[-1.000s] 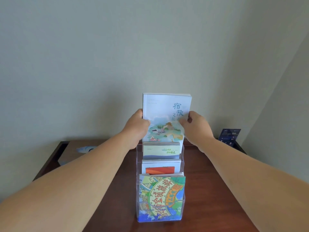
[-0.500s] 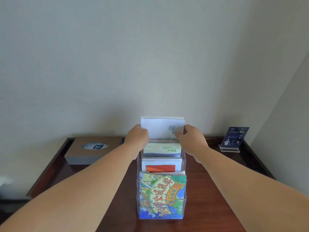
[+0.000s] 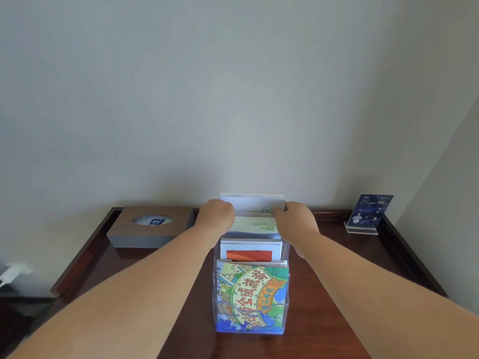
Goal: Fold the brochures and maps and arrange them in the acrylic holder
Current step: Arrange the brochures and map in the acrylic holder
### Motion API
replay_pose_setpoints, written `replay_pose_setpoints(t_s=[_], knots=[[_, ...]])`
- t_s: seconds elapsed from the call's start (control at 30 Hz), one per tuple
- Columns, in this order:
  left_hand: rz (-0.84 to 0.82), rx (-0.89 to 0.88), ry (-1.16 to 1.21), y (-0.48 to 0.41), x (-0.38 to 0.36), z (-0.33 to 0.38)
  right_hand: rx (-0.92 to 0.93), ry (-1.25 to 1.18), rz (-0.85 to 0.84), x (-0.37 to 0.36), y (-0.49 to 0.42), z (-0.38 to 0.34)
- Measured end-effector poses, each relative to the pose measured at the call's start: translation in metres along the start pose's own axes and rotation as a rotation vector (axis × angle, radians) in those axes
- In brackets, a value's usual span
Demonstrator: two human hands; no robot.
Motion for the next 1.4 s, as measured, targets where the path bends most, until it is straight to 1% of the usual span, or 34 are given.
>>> replay_pose_setpoints(t_s=[0.07, 0.2, 0.27, 0.43, 0.5, 0.67, 0.8, 0.97, 1.03, 1.13, 1.27, 1.4], knots=[[0.019, -0.038, -0.006, -0.002, 0.002, 0.002, 0.001, -0.027, -0.006, -0.001, 0.0, 0.0], [-0.013, -0.092, -0.065, 0.0, 0.004, 0.002, -0.027, -0.058, -0.031, -0.008, 0.006, 0.004], [-0.036, -0.089, -0.103, 0.002, 0.002, 0.003, -0.045, -0.073, -0.048, -0.012, 0.007, 0.004], [0.0, -0.115, -0.124, 0.0, 0.006, 0.007, -0.03, -0.067, -0.044, -0.011, 0.01, 0.002], [0.008, -0.112, -0.119, 0.0, 0.007, 0.006, -0.026, -0.074, -0.036, -0.01, 0.011, 0.002], [0.072, -0.127, -0.015, 0.013, 0.018, -0.016, -0.061, -0.136, -0.03, -0.009, 0.027, 0.018], [-0.008, -0.066, 0.106, 0.022, -0.002, -0.038, -0.078, -0.113, -0.094, -0.021, 0.042, 0.024], [0.001, -0.083, 0.025, 0.027, -0.011, -0.034, -0.111, -0.146, -0.114, -0.024, 0.042, 0.024], [-0.011, -0.08, 0.033, 0.026, -0.012, -0.036, -0.118, -0.145, -0.116, -0.023, 0.043, 0.027], [-0.037, -0.029, 0.067, 0.029, -0.012, -0.047, -0.191, -0.146, -0.128, -0.021, 0.047, 0.039], [-0.115, 0.021, 0.055, 0.04, -0.023, -0.062, -0.279, -0.142, -0.224, -0.03, 0.059, 0.058], [-0.116, 0.022, 0.032, 0.044, -0.027, -0.063, -0.375, -0.195, -0.26, -0.04, 0.066, 0.065]])
Point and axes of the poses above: each hand's wrist, its own y-axis away from the middle knuckle, its own x-axis out of the back of the hand, z = x × y, the point moved 6 cm from there along -y, towards the middle knuckle, and after that the axes turned 1 degree about z, right-handed, at the moved point
